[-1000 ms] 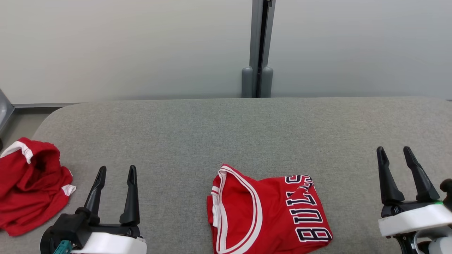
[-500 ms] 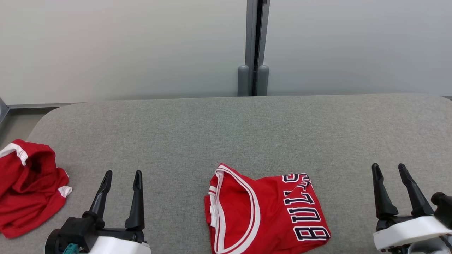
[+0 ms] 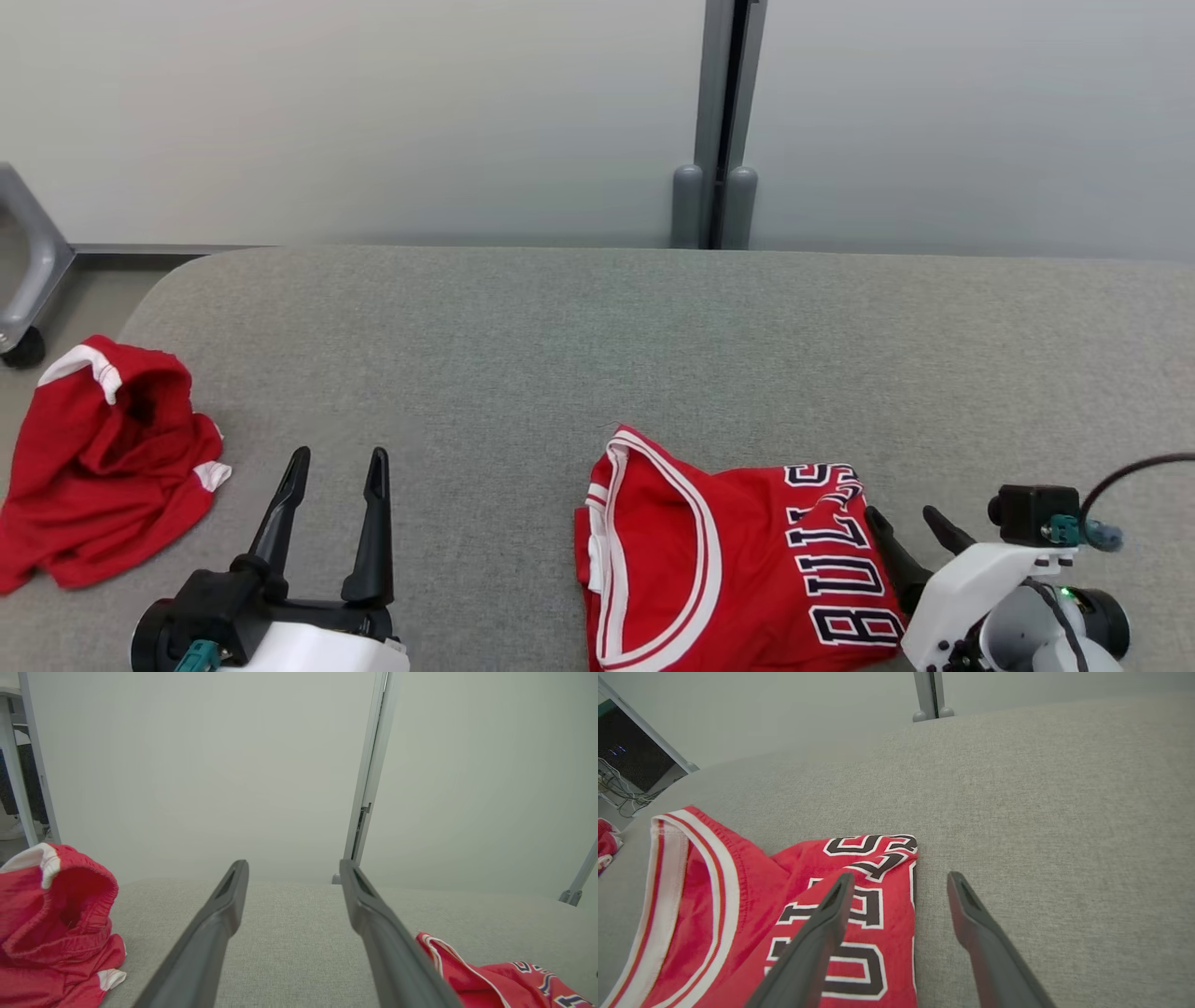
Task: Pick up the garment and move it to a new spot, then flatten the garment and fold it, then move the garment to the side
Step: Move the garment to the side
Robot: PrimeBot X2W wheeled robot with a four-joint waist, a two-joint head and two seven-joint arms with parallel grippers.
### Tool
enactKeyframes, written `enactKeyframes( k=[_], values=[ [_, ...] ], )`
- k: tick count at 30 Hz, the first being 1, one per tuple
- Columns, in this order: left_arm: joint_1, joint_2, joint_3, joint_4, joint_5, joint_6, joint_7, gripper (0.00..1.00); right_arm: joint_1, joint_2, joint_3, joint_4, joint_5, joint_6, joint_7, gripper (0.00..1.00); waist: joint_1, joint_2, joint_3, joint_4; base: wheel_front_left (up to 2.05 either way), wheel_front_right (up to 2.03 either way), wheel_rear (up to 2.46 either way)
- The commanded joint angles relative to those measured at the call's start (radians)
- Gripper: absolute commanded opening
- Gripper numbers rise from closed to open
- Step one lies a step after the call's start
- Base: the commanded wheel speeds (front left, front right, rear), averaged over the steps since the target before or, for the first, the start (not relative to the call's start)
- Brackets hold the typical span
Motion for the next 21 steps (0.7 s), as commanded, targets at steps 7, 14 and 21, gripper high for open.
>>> enactKeyframes(
  k=[7,14,21],
  values=[
    [-0.035,0.002,0.0,0.002,-0.004,-0.009,0.0,1.0,-0.084,0.044,-0.041,0.186,0.036,0.001,0.177,1.0,-0.0001,0.0,0.039,0.069,0.0,0.0,0.0],
    [-0.043,0.001,0.001,0.011,-0.005,-0.014,0.0,1.0,-0.089,0.068,-0.042,0.233,0.056,0.001,0.241,0.25,-0.0001,0.0,0.045,0.094,0.0,0.0,0.0],
    [-0.037,0.0,0.014,0.008,-0.008,-0.014,0.0,1.0,-0.099,0.047,-0.046,0.195,0.048,0.0,0.179,0.0,-0.0001,0.0,0.035,0.075,0.0,0.0,0.0]
  ],
)
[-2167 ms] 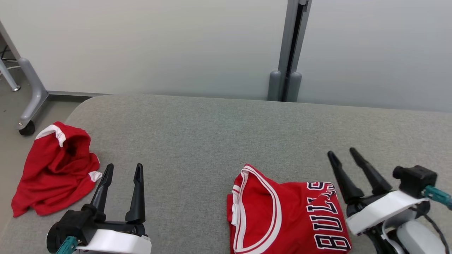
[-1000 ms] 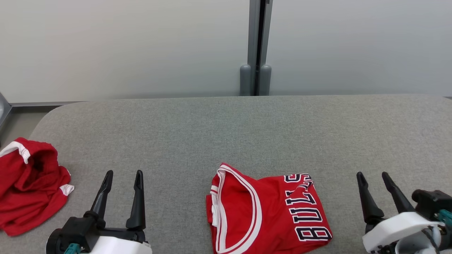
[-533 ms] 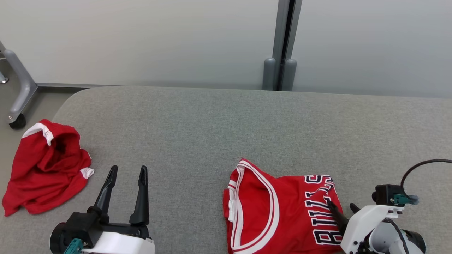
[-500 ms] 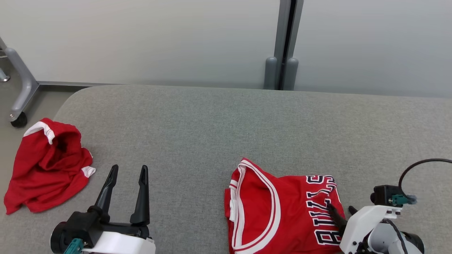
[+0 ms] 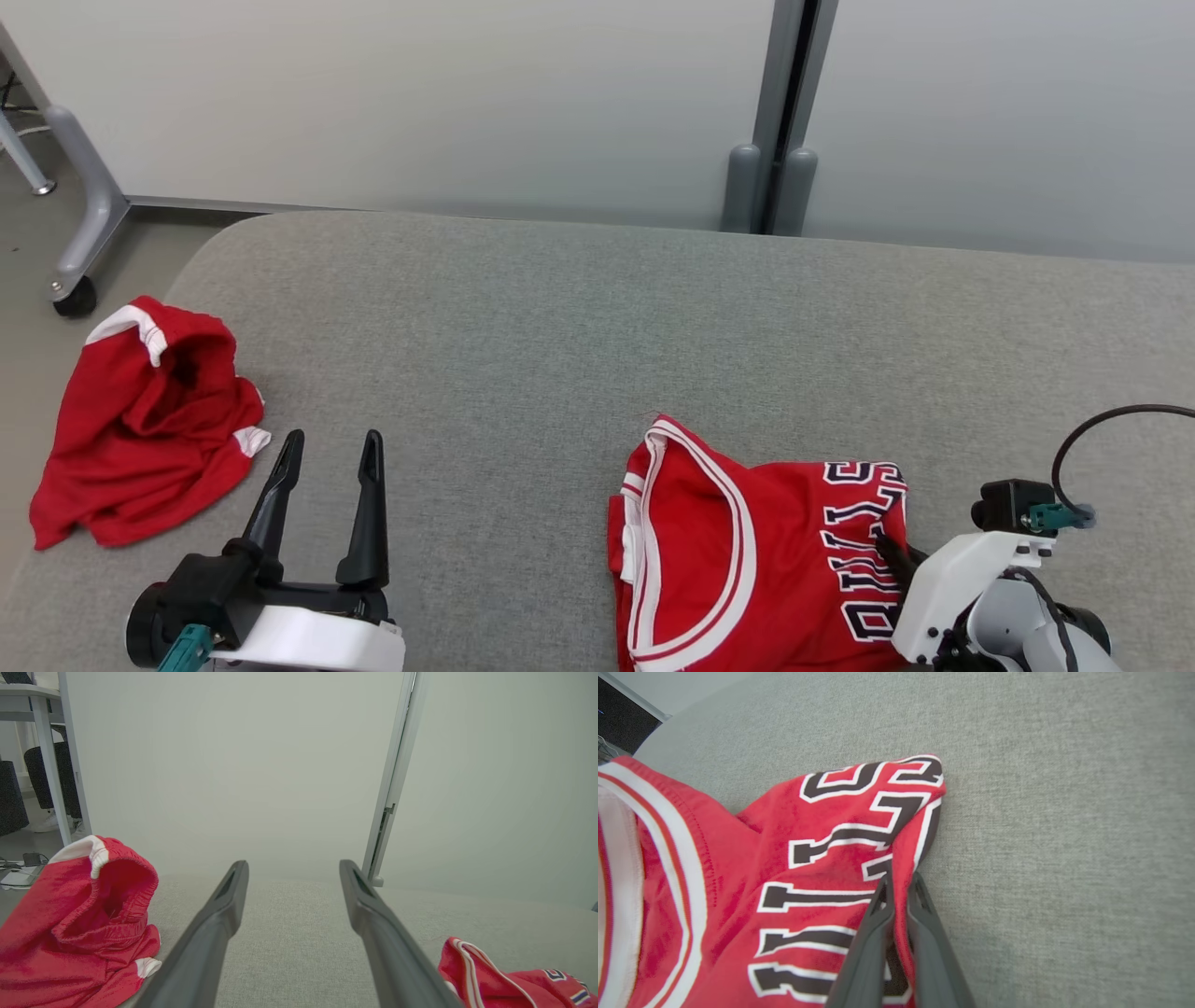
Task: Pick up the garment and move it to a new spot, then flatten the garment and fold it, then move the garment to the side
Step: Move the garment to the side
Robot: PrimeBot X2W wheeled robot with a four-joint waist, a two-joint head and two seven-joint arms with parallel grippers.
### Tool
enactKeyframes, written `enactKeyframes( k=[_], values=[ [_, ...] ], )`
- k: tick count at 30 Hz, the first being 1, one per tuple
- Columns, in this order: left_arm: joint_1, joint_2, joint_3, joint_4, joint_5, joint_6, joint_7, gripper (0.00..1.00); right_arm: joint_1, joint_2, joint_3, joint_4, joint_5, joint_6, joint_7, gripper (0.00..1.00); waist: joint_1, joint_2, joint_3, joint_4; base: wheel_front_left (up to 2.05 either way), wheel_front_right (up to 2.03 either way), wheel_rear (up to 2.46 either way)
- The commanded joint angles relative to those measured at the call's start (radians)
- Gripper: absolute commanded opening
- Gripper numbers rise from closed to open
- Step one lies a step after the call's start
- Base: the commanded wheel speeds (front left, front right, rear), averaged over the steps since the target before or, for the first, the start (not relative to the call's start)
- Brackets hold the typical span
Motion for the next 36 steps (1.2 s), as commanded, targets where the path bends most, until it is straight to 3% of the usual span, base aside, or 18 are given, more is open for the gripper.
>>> enactKeyframes(
  k=[1,10,25,31,36],
  values=[
    [-0.005,0.002,0.003,-0.004,0.0,-0.003,0.0,1.0,-0.007,-0.015,0.001,-0.008,-0.006,0.0,-0.013,0.0,0.0,0.0,-0.003,-0.017,0.0,0.0,0.0],
    [-0.015,0.001,-0.024,-0.027,-0.007,-0.016,0.0,1.0,-0.051,-0.065,0.033,-0.079,-0.009,0.0,-0.03,0.0,0.0,0.0,-0.008,-0.148,0.0,0.0,0.0],
    [-0.073,-0.001,-0.082,-0.034,-0.015,-0.032,0.0,1.0,-0.121,-0.08,0.085,-0.164,0.011,0.0,-0.051,0.0,0.0,0.0,0.057,-0.493,0.0,0.0,0.0],
    [-0.109,0.0,-0.101,-0.022,-0.001,-0.041,0.0,1.0,-0.146,-0.094,0.093,-0.159,0.025,0.0,-0.093,0.0,0.0,0.0,0.094,-0.572,0.0,0.0,0.0],
    [-0.133,0.004,-0.102,-0.021,0.003,-0.044,0.0,1.0,-0.193,-0.112,0.105,-0.138,0.038,0.0,-0.137,0.0,0.0,0.0,0.134,-0.591,0.0,0.0,0.0]
  ],
)
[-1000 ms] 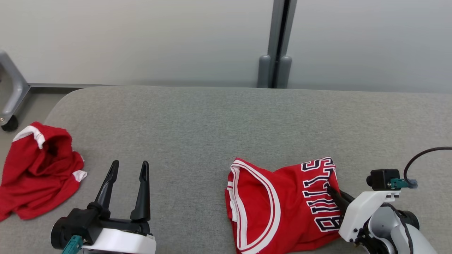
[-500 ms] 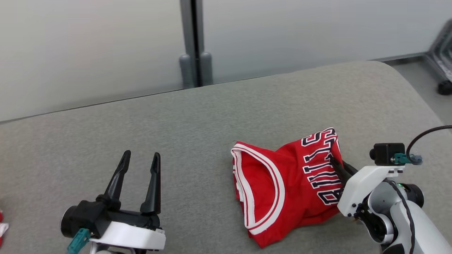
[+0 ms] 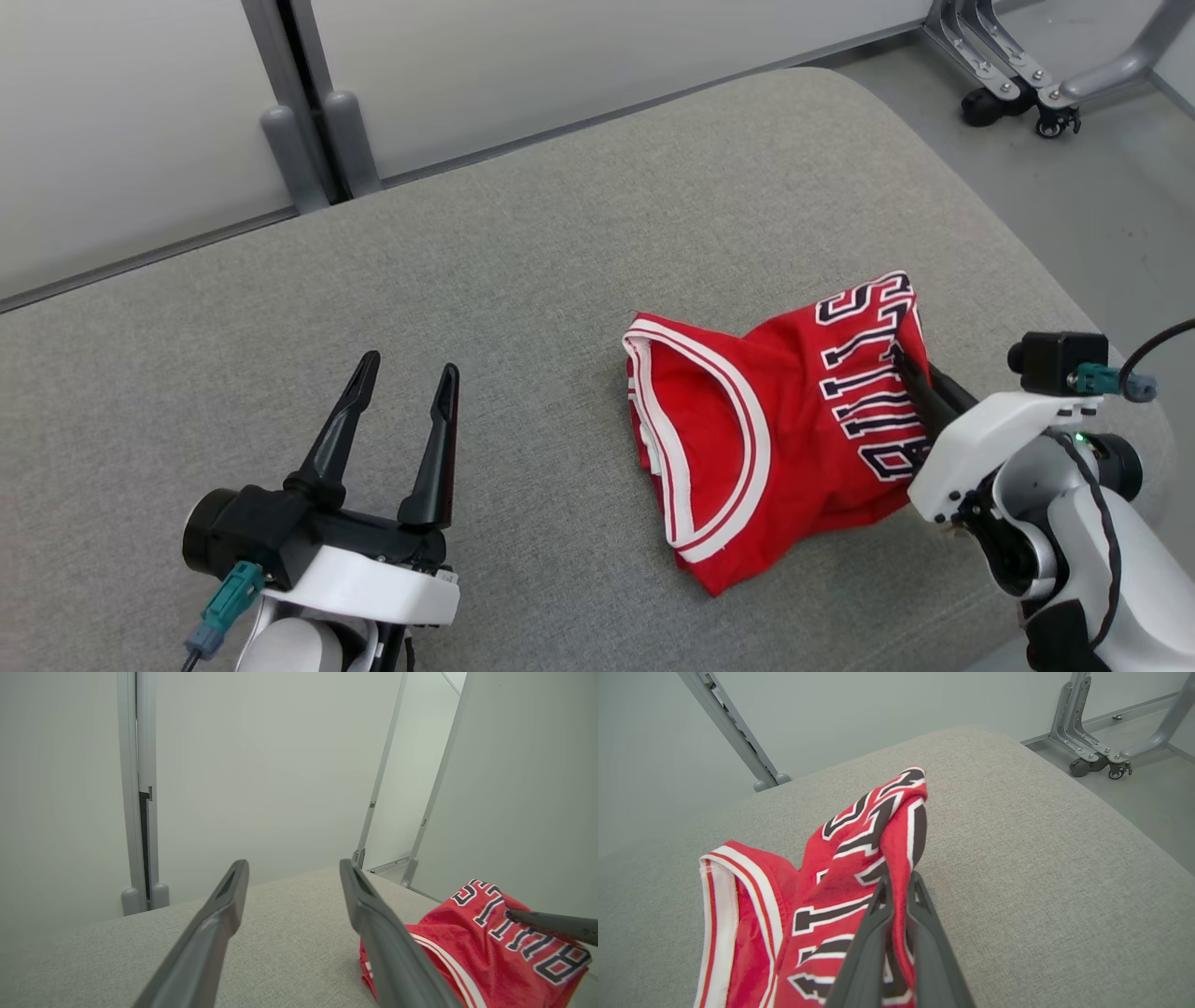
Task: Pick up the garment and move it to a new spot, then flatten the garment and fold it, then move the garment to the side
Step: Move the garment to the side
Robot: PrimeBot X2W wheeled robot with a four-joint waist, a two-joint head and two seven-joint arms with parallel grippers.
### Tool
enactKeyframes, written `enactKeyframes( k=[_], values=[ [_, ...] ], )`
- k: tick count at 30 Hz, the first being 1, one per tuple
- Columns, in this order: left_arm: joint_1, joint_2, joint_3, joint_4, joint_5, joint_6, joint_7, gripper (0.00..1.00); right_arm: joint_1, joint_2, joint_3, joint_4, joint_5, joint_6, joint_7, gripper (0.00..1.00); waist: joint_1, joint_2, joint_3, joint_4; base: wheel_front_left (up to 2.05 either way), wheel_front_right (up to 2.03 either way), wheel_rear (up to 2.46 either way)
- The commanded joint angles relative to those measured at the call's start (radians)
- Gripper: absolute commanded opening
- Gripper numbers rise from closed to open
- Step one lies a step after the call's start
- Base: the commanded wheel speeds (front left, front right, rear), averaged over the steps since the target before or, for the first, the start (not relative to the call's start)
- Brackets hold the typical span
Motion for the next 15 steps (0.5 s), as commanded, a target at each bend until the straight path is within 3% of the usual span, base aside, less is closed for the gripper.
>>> enactKeyframes(
  k=[1,5,15],
  values=[
    [-0.018,0.01,0.005,0.003,-0.003,-0.002,0.0,1.0,-0.039,-0.012,0.009,0.008,0.007,0.0,-0.019,0.0,0.0,0.0,0.036,-0.017,0.0,0.0,0.0],
    [-0.031,0.023,0.001,0.009,0.0,-0.005,0.001,1.0,-0.097,-0.036,0.023,0.044,0.031,0.0,-0.052,0.0,0.0,0.0,0.072,-0.012,0.0,0.0,0.0],
    [-0.105,0.072,-0.018,-0.026,0.022,-0.011,0.041,1.0,-0.331,-0.177,0.076,0.205,0.09,0.0,-0.14,0.0,0.0,0.0,0.213,0.058,0.0,0.0,0.0]
  ],
)
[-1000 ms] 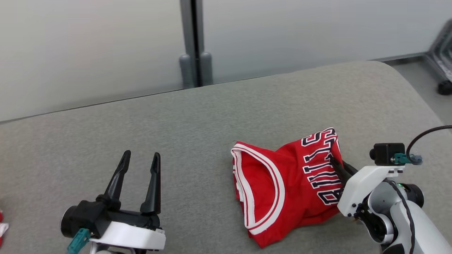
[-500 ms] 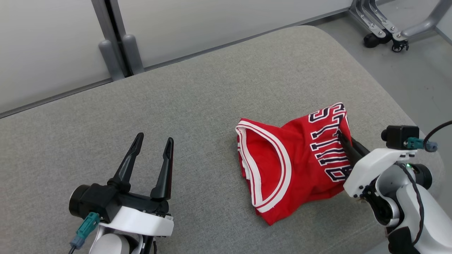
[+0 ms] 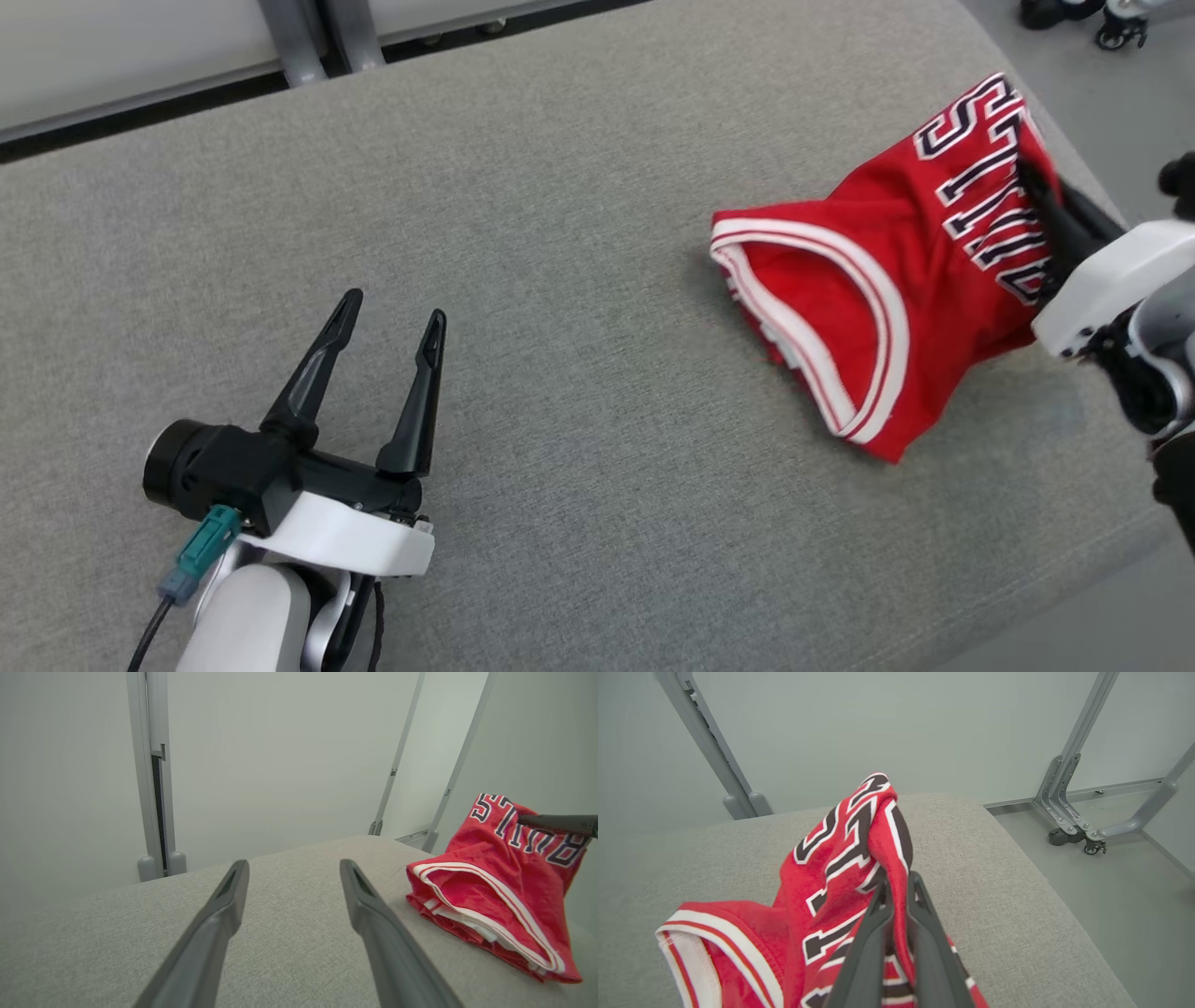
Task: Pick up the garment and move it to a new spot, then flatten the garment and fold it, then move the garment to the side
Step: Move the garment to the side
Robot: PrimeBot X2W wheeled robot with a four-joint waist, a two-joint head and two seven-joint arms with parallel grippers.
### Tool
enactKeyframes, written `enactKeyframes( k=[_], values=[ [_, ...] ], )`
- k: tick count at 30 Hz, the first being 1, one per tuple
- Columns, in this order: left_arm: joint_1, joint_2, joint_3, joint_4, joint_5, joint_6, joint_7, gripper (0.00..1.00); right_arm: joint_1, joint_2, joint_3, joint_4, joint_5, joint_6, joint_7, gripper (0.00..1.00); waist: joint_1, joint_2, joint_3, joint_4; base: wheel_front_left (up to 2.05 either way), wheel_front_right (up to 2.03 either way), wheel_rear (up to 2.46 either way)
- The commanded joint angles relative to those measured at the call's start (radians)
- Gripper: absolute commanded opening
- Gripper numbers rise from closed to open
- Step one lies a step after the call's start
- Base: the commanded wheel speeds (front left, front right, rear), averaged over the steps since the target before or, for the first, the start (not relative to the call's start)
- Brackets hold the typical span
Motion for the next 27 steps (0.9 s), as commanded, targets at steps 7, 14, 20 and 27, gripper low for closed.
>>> enactKeyframes(
  k=[7,14,20,27],
  values=[
    [-0.038,0.025,-0.001,-0.03,0.012,-0.001,0.018,1.0,-0.132,-0.065,-0.032,0.135,0.002,0.0,-0.044,0.0,0.0,-0.0001,0.083,0.039,0.0,0.0,0.0],
    [-0.049,0.033,-0.004,-0.039,0.009,0.005,0.025,1.0,-0.204,-0.072,-0.096,0.323,-0.058,0.0,-0.069,0.0,0.0,-0.0001,0.095,0.034,0.0,0.0,0.0],
    [-0.058,0.036,-0.011,-0.032,0.003,0.008,0.03,1.0,-0.242,-0.034,-0.104,0.417,-0.107,0.0,-0.092,1.0,0.0,-0.0001,0.09,0.029,0.0,0.0,0.0],
    [-0.046,0.026,-0.013,-0.014,-0.012,0.014,0.011,1.0,-0.247,-0.016,-0.072,0.415,-0.133,0.0,-0.165,1.0,0.0,-0.0001,0.049,0.05,0.0,0.0,0.0]
  ],
)
